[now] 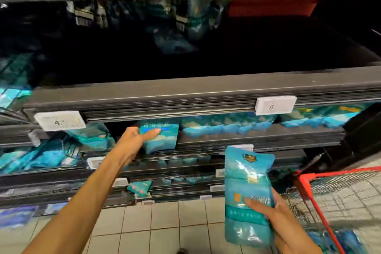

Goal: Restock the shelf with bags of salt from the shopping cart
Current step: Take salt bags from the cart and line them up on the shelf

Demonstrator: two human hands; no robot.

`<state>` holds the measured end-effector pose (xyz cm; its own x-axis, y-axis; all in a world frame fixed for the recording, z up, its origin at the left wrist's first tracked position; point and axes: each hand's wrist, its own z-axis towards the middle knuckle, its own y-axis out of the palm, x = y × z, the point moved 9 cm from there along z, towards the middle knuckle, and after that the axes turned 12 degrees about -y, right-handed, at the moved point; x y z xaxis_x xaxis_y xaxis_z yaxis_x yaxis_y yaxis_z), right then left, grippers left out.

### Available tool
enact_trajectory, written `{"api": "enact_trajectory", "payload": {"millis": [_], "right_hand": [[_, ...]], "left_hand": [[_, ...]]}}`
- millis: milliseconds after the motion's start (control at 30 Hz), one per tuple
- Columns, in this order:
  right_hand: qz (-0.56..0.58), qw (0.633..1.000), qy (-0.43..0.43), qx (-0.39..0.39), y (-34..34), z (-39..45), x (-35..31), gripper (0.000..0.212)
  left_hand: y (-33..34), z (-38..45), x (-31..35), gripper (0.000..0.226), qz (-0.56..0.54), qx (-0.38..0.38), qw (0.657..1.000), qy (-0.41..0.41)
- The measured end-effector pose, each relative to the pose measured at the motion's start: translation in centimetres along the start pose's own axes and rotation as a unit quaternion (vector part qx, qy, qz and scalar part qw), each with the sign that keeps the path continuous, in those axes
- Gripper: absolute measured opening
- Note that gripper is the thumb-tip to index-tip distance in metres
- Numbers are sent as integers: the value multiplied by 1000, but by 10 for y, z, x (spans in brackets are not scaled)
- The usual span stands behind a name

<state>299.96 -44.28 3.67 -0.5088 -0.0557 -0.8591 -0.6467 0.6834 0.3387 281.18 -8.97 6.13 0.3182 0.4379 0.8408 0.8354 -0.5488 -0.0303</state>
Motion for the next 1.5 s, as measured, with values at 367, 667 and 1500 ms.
{"api": "enact_trajectory", "payload": {"millis": [367,667,1500], "right_hand": [[-4,1000,-5,-21,12,5,-5,54],[-38,993,-75,-82,78,9,-39,53],[-68,908,-334,-242,255,54,-208,48]], "left_hand": [[16,36,-12,20,-12,53,990,-128],[44,29,2,57,67,-114,985,-112],[10,18,6,40,25,57,997,-43]]}}
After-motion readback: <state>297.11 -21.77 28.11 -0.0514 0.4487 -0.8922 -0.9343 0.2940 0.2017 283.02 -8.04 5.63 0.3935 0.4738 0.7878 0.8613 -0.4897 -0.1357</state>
